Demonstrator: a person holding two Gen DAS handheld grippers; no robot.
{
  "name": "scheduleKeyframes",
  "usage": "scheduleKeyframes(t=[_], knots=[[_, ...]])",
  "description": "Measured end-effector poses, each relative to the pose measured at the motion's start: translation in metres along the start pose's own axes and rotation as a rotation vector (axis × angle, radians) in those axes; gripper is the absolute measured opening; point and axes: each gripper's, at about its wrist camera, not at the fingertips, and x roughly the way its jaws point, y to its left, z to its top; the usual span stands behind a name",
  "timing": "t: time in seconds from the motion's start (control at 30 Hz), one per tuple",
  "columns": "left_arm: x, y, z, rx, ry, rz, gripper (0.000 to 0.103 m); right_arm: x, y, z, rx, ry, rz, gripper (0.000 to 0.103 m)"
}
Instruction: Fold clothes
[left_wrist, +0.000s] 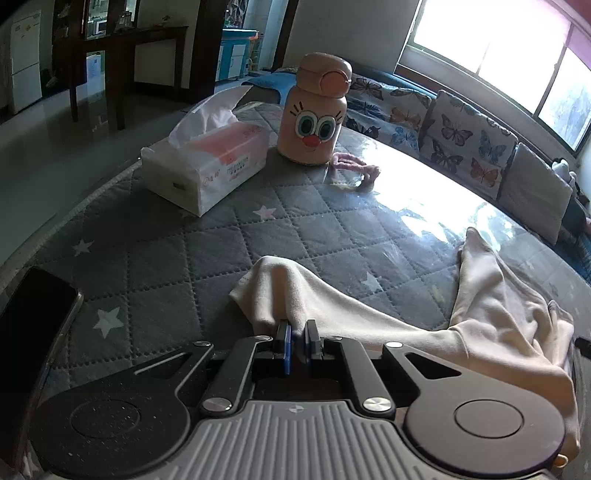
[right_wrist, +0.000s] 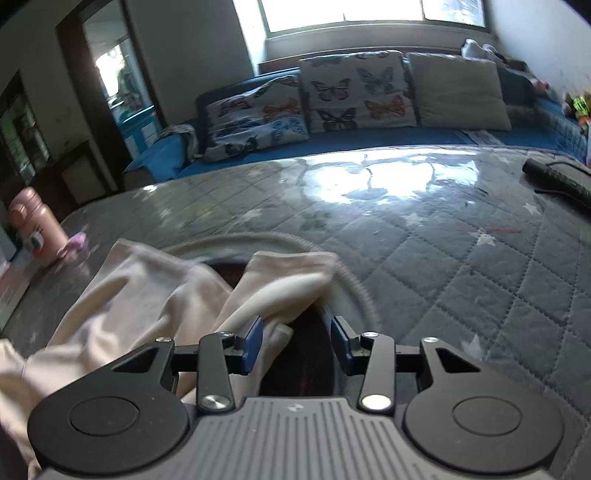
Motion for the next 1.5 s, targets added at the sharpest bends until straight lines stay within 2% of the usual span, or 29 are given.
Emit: scheduleKeyframes(t=[0.2, 0.3, 0.33, 0.47, 0.7, 0.8, 0.97, 1.3, 1.37, 1.5], knots=[[0.004, -0.003, -0.002, 0.036, -0.005, 0.024, 0.008, 0.021, -0.001, 0.011, -0.001, -0.010, 0.006, 0.037], [0.003, -0.002, -0.003, 0.042, -0.007, 0.038, 0.007, 0.030, 0.001, 0.013, 0.003, -0.007, 0.014, 0.029], [0.003, -0.001, -0.003, 0.044, -0.006, 0.044, 0.007, 0.033, 0.001, 0.013, 0.005, -0.005, 0.015, 0.022], [0.004, 0.004, -0.006, 0.039, 0.005, 0.055, 0.007, 0.039, 0.001, 0.010, 0.022, -0.012, 0.006, 0.008], [0.004, 0.005, -0.006, 0.043, 0.002, 0.060, 0.007, 0.026, -0.001, 0.013, 0.015, -0.063, -0.022, 0.004], [0.006, 0.005, -0.006, 0.045, 0.005, 0.062, 0.007, 0.011, -0.003, 0.015, 0.006, -0.097, -0.035, 0.003], [0.007, 0.005, -0.007, 0.054, -0.001, 0.060, 0.007, -0.035, -0.010, 0.015, -0.016, -0.161, -0.077, 0.003], [-0.003, 0.003, -0.014, 0.095, -0.013, 0.033, 0.007, -0.148, -0.045, -0.014, 0.006, -0.307, -0.257, 0.003], [-0.005, 0.003, -0.016, 0.111, -0.013, 0.022, 0.009, -0.164, -0.053, -0.026, 0.010, -0.306, -0.301, 0.003], [-0.014, -0.002, -0.021, 0.160, -0.026, 0.012, 0.012, -0.162, -0.069, -0.048, 0.027, -0.222, -0.363, 0.003]])
